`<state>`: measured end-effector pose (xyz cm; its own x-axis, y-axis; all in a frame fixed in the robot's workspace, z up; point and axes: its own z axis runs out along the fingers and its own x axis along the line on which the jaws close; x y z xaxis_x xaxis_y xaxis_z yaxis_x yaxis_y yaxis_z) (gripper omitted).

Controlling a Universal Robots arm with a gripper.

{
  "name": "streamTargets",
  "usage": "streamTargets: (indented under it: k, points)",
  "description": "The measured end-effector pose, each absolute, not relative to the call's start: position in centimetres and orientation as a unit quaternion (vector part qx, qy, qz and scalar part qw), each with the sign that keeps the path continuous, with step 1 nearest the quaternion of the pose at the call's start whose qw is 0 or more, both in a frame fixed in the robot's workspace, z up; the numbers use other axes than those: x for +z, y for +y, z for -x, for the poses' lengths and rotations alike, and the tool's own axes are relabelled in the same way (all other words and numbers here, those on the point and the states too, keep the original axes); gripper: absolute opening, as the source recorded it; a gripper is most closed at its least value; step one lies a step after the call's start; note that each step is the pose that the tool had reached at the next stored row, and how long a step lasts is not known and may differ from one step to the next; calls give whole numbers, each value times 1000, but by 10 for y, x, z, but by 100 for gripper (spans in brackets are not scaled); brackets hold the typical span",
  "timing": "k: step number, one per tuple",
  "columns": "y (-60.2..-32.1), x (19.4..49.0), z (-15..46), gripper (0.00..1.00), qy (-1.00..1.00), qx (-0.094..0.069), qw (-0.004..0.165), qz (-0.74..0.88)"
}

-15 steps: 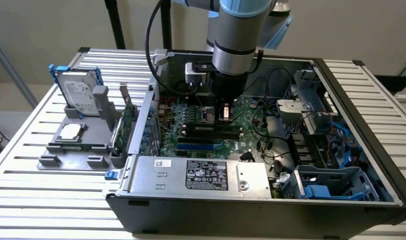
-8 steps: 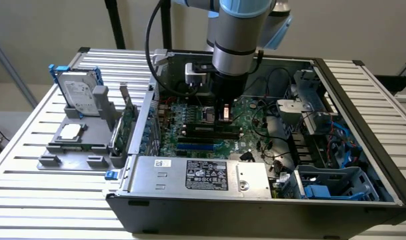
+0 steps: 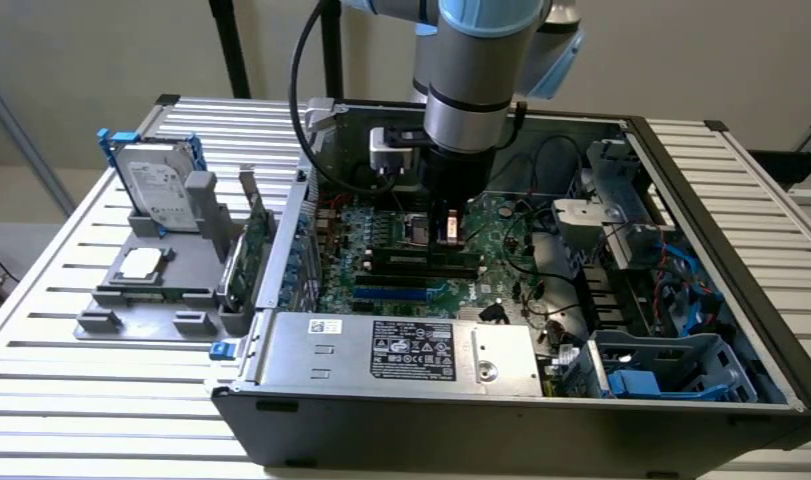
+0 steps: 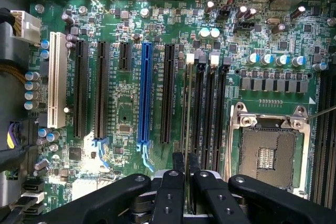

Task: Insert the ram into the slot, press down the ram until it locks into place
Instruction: 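Insert the ram into the slot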

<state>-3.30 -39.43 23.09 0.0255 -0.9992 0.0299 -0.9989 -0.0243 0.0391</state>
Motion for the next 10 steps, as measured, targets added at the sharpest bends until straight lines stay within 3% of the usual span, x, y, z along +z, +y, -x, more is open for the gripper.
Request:
streamTargets:
  k: [10]
  points:
    - [-394,230,35,14,-699,0,22,-715]
